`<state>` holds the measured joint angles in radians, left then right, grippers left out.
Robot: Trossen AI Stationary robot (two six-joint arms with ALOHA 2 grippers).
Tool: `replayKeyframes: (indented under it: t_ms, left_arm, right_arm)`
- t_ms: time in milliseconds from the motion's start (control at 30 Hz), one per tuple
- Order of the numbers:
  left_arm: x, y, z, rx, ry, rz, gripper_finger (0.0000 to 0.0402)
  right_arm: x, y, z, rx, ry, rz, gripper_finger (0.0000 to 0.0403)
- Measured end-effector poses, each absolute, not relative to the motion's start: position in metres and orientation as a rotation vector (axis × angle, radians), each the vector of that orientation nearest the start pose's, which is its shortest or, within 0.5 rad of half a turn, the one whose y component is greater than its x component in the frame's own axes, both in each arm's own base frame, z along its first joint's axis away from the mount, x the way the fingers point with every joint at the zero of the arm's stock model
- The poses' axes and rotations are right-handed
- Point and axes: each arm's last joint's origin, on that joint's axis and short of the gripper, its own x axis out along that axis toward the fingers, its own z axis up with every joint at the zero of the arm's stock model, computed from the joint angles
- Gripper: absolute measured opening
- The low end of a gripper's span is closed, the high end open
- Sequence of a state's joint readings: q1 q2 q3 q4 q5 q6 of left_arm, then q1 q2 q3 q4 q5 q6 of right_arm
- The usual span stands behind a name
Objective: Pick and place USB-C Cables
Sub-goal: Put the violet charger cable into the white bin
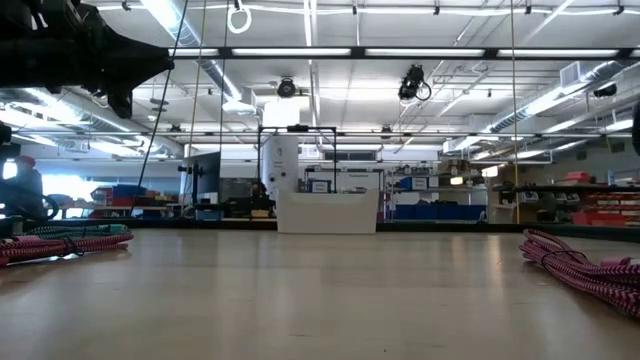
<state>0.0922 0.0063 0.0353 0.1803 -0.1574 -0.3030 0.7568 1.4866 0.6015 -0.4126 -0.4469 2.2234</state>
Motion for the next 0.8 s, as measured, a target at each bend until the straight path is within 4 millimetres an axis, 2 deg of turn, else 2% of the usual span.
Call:
replayKeyframes:
  t_ms: [167, 367, 433, 533, 600, 667, 800]
  left_arm:
    - [0.092, 0.016, 0.192, -0.316, -0.261, 0.306, 0.0074]
    - [0.091, 0.018, 0.192, -0.35, -0.28, 0.395, 0.0073]
    - [0.091, 0.018, 0.192, -0.351, -0.282, 0.405, 0.0071]
    - [0.091, 0.019, 0.192, -0.351, -0.282, 0.408, 0.0072]
    - [0.091, 0.019, 0.192, -0.351, -0.282, 0.409, 0.0073]
    - [0.091, 0.019, 0.192, -0.35, -0.282, 0.41, 0.0073]
    - [0.091, 0.019, 0.192, -0.35, -0.282, 0.409, 0.0069]
  right_arm:
    - [0.151, 0.167, 0.106, 1.387, 1.732, -0.821, 0.0124]
    - [0.149, 0.166, 0.103, 1.305, 1.754, -0.728, 0.0037]
    - [0.149, 0.164, 0.105, 1.292, 1.75, -0.71, 0.0025]
    - [0.155, 0.154, 0.119, 1.275, 1.68, -0.763, 0.0025]
    - [0.165, 0.142, 0.133, 1.235, 1.541, -0.797, 0.0025]
    - [0.181, 0.13, 0.154, 1.204, 1.378, -0.744, 0.0025]
    - [0.216, 0.084, 0.196, 1.071, 1.062, -0.641, 0.0025]
